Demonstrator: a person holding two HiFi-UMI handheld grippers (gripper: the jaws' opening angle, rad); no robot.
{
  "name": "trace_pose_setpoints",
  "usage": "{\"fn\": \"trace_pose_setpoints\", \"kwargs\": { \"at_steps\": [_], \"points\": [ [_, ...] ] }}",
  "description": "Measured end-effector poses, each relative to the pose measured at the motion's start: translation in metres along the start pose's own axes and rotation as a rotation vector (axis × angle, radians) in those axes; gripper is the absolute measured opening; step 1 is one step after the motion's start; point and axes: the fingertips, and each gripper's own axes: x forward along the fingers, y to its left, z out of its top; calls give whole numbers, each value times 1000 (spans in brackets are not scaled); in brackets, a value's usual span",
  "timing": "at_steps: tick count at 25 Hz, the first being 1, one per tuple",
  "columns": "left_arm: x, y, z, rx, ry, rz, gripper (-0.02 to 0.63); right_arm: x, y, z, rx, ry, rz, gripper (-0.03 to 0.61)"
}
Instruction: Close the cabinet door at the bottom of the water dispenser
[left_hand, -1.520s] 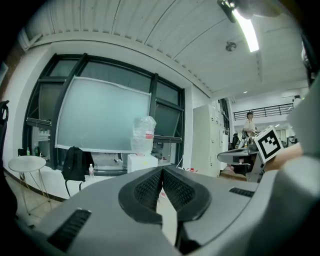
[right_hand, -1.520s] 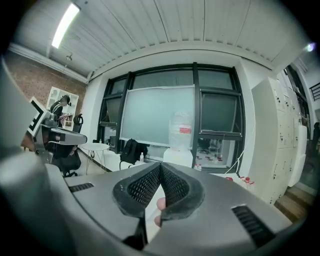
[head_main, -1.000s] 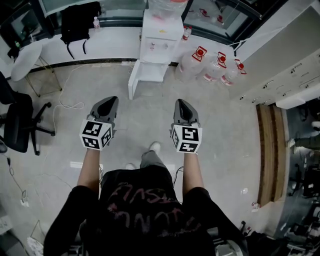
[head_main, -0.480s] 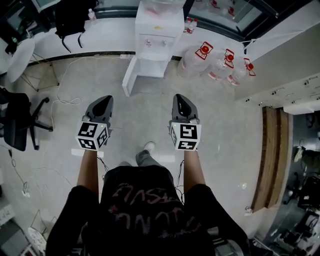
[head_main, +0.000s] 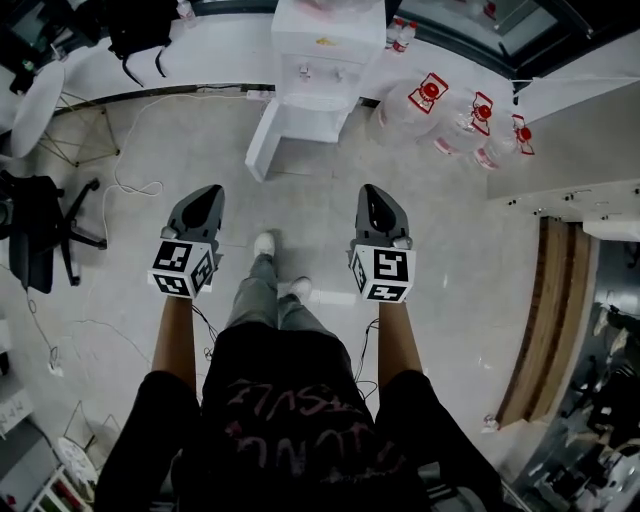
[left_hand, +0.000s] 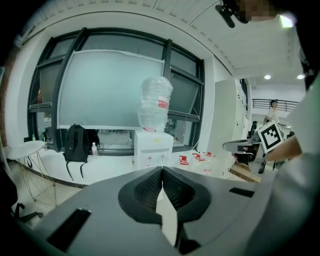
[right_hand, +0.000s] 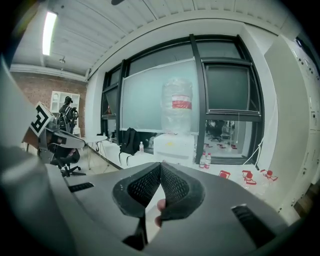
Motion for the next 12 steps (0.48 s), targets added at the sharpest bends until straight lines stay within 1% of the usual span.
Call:
{"fn": "trace_pose_setpoints", "kwargs": {
  "at_steps": [6,9,12],
  "points": [
    [54,34,-33,-20,24,5,14,57,-15,-34,5,29,-20,14],
    [79,51,-49,-35,36,8,14,89,-17,-51,25,35,-19,14],
    [100,63,-67,-47,50,2,14,116,-14,-65,24,43,-12,14]
  ]
}}
